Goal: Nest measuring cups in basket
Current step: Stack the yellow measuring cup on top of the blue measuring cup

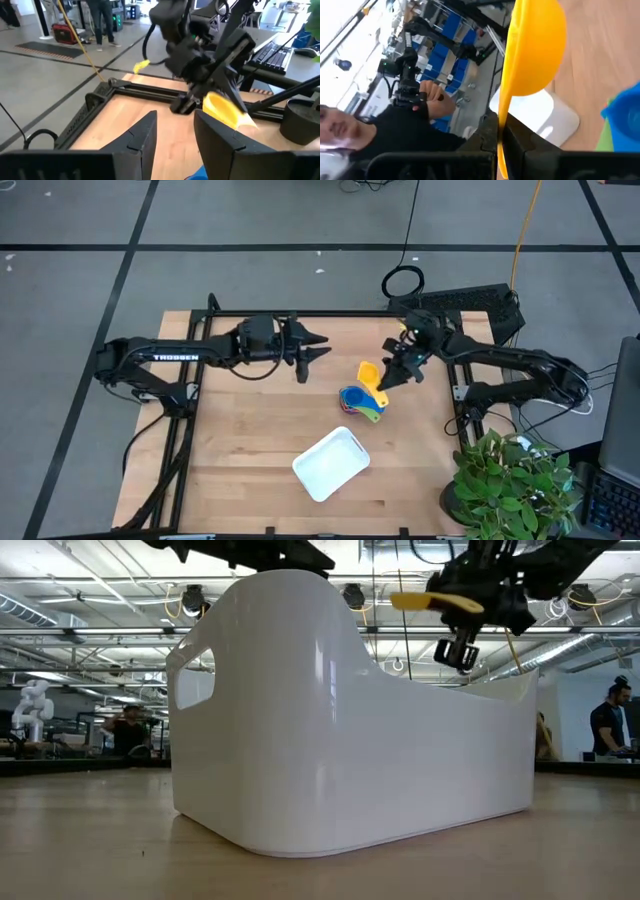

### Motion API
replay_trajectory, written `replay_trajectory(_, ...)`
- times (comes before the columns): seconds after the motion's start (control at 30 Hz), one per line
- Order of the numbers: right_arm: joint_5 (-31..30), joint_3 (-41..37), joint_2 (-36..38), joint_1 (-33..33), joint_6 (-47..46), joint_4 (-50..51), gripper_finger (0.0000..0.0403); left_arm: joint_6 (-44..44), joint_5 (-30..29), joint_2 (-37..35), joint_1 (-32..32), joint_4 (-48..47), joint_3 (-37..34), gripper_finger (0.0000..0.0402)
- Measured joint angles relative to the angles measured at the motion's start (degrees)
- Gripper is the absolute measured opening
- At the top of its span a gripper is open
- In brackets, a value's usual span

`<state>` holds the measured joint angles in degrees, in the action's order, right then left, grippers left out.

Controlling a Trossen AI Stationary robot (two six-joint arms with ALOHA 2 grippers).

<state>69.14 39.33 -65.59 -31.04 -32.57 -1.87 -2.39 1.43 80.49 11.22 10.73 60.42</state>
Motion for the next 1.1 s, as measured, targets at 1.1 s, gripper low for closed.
replay_trajectory(1.1,6.2,-0.1,-13.5,4.3,-6.9,-4.2,0.0000,40.3,-12.6,8.0,-13.6,-5.7,0.0,0.0134)
